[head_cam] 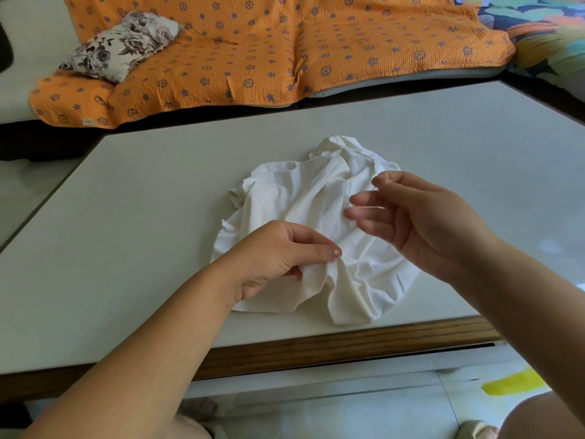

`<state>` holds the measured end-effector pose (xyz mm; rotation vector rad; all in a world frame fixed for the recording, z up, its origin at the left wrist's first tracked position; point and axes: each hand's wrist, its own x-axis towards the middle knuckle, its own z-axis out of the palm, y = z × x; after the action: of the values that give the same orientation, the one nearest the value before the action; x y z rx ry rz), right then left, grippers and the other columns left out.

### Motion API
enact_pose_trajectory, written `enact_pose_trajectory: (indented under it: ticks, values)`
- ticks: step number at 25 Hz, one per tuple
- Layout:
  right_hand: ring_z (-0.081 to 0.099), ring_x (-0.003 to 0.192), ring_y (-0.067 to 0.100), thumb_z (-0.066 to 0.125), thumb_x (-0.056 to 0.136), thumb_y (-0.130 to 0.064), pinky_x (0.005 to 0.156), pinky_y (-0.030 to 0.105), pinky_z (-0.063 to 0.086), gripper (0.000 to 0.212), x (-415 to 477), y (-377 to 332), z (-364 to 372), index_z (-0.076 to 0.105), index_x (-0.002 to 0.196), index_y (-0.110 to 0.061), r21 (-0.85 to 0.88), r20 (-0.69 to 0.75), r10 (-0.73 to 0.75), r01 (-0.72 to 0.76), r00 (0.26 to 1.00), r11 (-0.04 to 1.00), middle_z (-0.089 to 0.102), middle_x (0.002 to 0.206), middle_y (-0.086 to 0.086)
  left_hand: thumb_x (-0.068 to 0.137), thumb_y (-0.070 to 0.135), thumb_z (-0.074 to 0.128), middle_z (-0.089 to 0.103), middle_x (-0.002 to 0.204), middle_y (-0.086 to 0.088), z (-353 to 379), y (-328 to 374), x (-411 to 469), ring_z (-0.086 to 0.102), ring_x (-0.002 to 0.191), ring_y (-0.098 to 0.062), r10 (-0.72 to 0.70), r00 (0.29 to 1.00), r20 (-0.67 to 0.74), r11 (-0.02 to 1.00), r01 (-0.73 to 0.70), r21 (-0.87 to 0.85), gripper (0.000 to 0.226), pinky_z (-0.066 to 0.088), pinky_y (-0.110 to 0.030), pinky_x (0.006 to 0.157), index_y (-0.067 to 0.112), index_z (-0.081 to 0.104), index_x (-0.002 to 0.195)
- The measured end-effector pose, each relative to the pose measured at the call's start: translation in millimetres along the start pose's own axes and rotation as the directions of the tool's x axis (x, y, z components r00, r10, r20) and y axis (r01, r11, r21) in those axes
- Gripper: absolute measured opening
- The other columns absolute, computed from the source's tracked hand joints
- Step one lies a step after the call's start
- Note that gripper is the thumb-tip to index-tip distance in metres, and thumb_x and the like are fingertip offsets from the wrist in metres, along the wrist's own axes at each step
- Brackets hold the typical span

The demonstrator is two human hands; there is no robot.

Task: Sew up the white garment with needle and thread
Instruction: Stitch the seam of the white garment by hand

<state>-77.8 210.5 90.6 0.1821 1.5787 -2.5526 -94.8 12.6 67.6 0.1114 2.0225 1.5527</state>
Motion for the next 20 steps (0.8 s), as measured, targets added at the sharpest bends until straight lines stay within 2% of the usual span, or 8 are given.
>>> enact_pose_trajectory:
  ticks: [2,5,8,12,14,16,18,20]
  values:
    - [0.075,0.074,0.028,0.043,0.103,-0.006,0.066,0.029,0.062,0.016,7.6,-2.9,-4.8,0.051,0.089,-0.007,0.066,-0.056,-0.029,0.032,0.998,0.997,0.068,0.072,0.012,0.078,0.026,0.078,0.075,0.087,0.004,-1.2,-0.5,-0.7,0.063,0.079,-0.002,0.002,1.000,0.006,0.999,-0.002,0.041,0.013,0.047,-0.021,0.075,0.020,0.081,0.088]
    - [0.074,0.079,0.033,0.043,0.104,-0.007,0.073,0.035,0.062,0.015,20.6,-5.0,-15.0,0.050,0.091,-0.006,-0.014,-0.172,-0.127,0.127,0.977,0.992,0.067,0.069,0.012,0.071,0.030,0.080,0.076,0.097,-0.003,-2.5,-0.6,-2.0,0.064,0.087,-0.006,0.014,1.000,0.006,0.997,-0.014,0.072,0.019,0.048,-0.028,0.084,0.021,0.081,0.088]
    - [0.075,0.083,0.031,0.046,0.103,-0.012,0.081,0.038,0.061,0.010,34.4,-4.7,-27.8,0.052,0.094,-0.012,-0.281,-0.268,-0.303,0.227,0.915,0.932,0.071,0.075,0.011,0.060,0.039,0.080,0.076,0.098,-0.003,-4.2,-1.0,-3.7,0.065,0.090,-0.010,0.022,1.000,0.019,0.996,-0.024,0.090,0.035,0.049,-0.035,0.092,0.020,0.080,0.088]
    - [0.073,0.086,0.016,0.046,0.101,-0.020,0.091,0.039,0.056,0.012,48.5,-0.8,-45.8,0.052,0.093,-0.025,-0.663,-0.251,-0.508,0.236,0.824,0.710,0.073,0.080,0.000,0.060,0.040,0.080,0.076,0.089,0.000,-8.7,-3.4,-3.7,0.066,0.089,-0.009,0.021,0.999,0.045,0.991,-0.027,0.134,0.037,0.049,-0.035,0.092,0.018,0.080,0.089]
    - [0.070,0.087,0.014,0.044,0.101,-0.021,0.085,0.030,0.054,0.009,53.3,2.3,-54.3,0.052,0.097,-0.023,-0.768,-0.206,-0.541,0.207,0.816,0.605,0.072,0.080,-0.005,0.062,0.039,0.080,0.076,0.090,-0.001,-11.9,-3.8,-4.4,0.066,0.090,-0.010,0.016,0.998,0.056,0.989,-0.024,0.149,0.035,0.049,-0.037,0.095,0.017,0.080,0.089]
    - [0.064,0.084,0.013,0.040,0.102,-0.021,0.067,0.018,0.044,0.010,56.8,5.6,-62.4,0.050,0.100,-0.021,-0.863,-0.167,-0.533,0.138,0.829,0.485,0.070,0.082,-0.007,0.063,0.037,0.080,0.076,0.091,-0.003,-14.6,-3.0,-6.0,0.066,0.092,-0.013,0.016,0.998,0.068,0.989,-0.026,0.147,0.032,0.047,-0.044,0.102,0.017,0.080,0.088]
    - [0.059,0.079,0.014,0.039,0.103,-0.020,0.057,0.018,0.037,0.011,58.6,7.6,-70.1,0.049,0.100,-0.022,-0.916,-0.140,-0.523,0.090,0.841,0.391,0.069,0.084,-0.004,0.063,0.035,0.080,0.075,0.088,-0.001,-16.5,-1.6,-7.7,0.065,0.091,-0.013,0.024,0.996,0.081,0.990,-0.034,0.133,0.027,0.047,-0.046,0.101,0.020,0.080,0.085]
    - [0.058,0.077,0.016,0.039,0.103,-0.020,0.055,0.021,0.036,0.011,60.3,7.5,-77.9,0.049,0.100,-0.022,-0.932,-0.133,-0.515,0.069,0.847,0.355,0.069,0.086,-0.002,0.061,0.035,0.080,0.074,0.085,0.001,-17.9,-0.1,-8.8,0.064,0.089,-0.012,0.033,0.996,0.083,0.993,-0.042,0.113,0.026,0.046,-0.040,0.094,0.022,0.080,0.083]
